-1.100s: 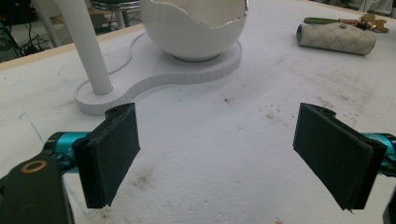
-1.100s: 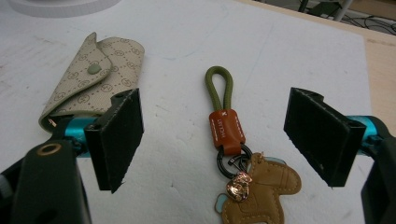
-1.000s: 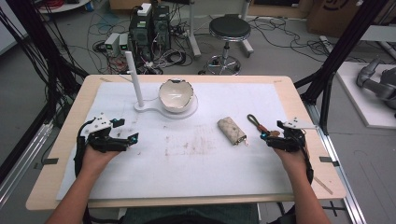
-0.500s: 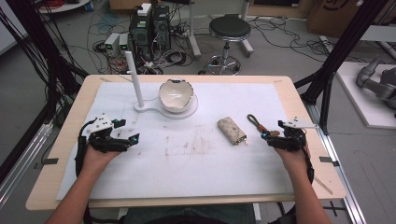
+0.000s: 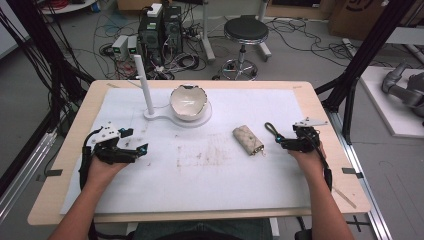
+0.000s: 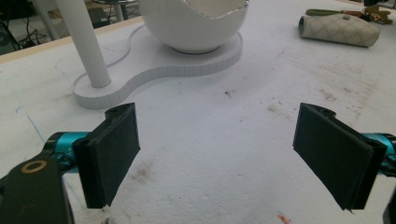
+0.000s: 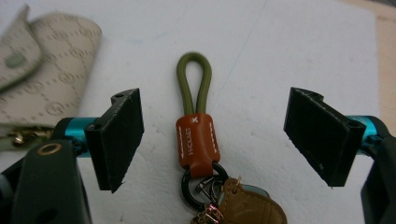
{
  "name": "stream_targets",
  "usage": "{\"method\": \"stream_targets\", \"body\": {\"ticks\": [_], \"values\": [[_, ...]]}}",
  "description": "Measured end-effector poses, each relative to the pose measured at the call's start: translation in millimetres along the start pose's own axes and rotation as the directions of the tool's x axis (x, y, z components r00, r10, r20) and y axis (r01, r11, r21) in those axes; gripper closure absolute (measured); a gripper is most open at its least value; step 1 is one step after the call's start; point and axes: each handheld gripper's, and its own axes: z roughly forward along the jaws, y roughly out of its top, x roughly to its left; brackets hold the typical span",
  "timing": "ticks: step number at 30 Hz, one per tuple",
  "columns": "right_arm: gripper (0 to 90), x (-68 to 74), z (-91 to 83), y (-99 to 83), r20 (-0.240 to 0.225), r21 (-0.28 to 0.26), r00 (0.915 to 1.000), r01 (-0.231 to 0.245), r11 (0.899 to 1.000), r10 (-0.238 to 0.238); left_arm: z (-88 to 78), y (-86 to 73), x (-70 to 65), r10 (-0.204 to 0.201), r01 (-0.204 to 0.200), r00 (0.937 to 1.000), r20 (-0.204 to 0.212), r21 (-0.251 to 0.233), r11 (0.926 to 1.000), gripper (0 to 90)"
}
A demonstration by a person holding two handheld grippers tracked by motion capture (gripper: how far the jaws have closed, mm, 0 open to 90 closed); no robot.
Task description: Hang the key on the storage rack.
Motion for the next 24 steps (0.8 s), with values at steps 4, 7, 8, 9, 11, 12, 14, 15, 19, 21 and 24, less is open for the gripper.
{"method": "stream_targets", "body": {"ticks": [4,7,8,9,11,12,14,15,19,21,24], "values": [[22.3,0.4,9.3,-2.8,-0.03,0.058,0.9995,0.0,0.998,0.002,0.4,-0.5,1.2,-0.007,0.007,1.0,-0.004,0.001,1.0,14.4],[30.4,0.4,14.9,-5.2,-0.065,0.104,0.9979,0.014,0.994,-0.007,1.0,-0.5,0.4,-0.004,0.004,1.0,-0.004,0.005,1.0,14.4],[32.7,0.3,16.5,-6.1,-0.082,0.121,0.9966,0.021,0.992,-0.011,1.0,-0.4,0.0,-0.004,0.004,1.0,-0.003,0.006,1.0,14.4],[32.7,0.3,16.5,-6.1,-0.082,0.121,0.9966,0.021,0.992,-0.011,1.1,-0.4,-0.3,-0.001,0.001,1.0,-0.003,0.006,1.0,14.4],[35.4,-1.5,16.5,-6.7,-0.1,0.119,0.995,0.015,0.993,-0.003,1.4,-0.5,-0.3,0.0,0.0,1.0,-0.005,0.009,1.0,14.4],[38.4,-2.1,16.1,-7.0,-0.098,0.114,0.9951,0.015,0.993,-0.004,1.5,-0.5,-0.3,0.0,0.0,1.0,-0.005,0.009,1.0,14.4],[44.6,-2.6,14.9,-6.9,-0.102,0.117,0.9948,0.013,0.993,-0.001,1.1,-0.3,-0.7,0.001,-0.001,1.0,-0.006,0.007,1.0,14.4],[51.4,-3.3,13.6,-6.9,-0.101,0.118,0.9948,0.019,0.993,-0.007,0.6,-0.1,-0.9,0.002,-0.002,1.0,-0.006,0.009,1.0,14.4],[66.4,-3.9,10.1,-8.0,-0.106,0.119,0.9941,0.038,0.992,-0.025,0.1,-0.4,-1.5,0.007,-0.007,1.0,-0.003,0.011,0.9999,14.4],[70.2,-0.7,9.4,-7.0,-0.094,0.122,0.9941,0.065,0.99,-0.053,0.2,-1.0,-1.8,0.008,-0.008,1.0,0.001,0.012,0.9999,14.4],[71.8,0.9,8.8,-6.2,-0.09,0.128,0.994,0.074,0.989,-0.062,0.2,-1.7,-1.6,0.01,-0.011,0.9999,0.002,0.015,0.9998,14.4]]}}
